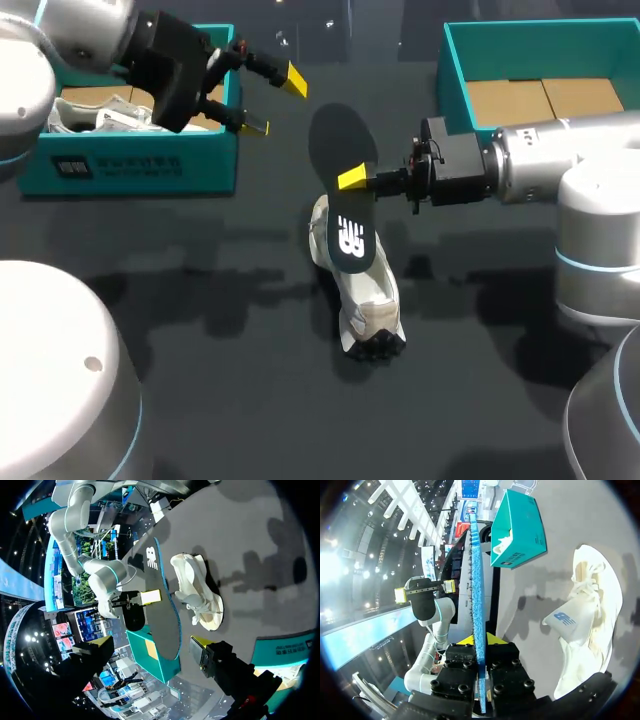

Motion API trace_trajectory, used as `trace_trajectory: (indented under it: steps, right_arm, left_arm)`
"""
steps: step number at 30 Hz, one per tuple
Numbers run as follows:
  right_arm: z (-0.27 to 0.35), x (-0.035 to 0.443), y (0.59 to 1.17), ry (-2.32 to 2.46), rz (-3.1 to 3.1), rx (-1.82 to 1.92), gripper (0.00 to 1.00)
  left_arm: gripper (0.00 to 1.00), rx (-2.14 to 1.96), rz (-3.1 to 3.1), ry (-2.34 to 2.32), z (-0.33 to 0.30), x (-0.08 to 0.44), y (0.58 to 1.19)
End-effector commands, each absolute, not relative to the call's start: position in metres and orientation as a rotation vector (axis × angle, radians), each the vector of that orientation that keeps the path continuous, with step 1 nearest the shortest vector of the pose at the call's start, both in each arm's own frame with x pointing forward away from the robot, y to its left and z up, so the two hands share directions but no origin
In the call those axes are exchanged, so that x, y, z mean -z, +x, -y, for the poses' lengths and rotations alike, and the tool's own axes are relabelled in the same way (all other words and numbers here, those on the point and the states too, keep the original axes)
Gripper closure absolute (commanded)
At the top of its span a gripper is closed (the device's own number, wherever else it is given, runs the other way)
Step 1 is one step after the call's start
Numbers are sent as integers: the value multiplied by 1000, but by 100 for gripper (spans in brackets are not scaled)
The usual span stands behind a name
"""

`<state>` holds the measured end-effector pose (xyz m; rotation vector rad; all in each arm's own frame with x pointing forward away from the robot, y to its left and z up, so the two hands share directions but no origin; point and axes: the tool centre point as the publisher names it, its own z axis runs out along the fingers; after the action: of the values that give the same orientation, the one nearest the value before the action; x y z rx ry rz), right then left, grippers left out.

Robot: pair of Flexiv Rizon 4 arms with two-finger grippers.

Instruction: Take the shoe out of the shoebox, open the shoe tongue, remove and reinsert the insole, then place the shoe into the shoebox

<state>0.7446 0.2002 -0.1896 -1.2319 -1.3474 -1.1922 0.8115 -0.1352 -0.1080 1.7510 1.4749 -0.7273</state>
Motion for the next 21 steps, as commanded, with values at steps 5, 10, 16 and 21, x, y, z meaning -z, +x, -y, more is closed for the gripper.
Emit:
trace_trajectory:
  steps: [5, 10, 16, 21]
  right_arm:
    - [-202, 190, 744, -1234, 1347, 1194, 100]
    - [-202, 190, 744, -1234, 1347, 1194, 100]
    - [-202, 190, 744, -1234, 1347, 1194, 100]
    - [-202, 190, 744, -1234, 1347, 1194, 100]
  left_arm:
    - [0, 541, -1674, 1983, 153, 89, 829]
    - [0, 485, -1687, 2040, 165, 85, 833]
    - [0, 467, -1722, 2102, 179, 83, 840]
    - [0, 407, -1756, 2166, 191, 79, 843]
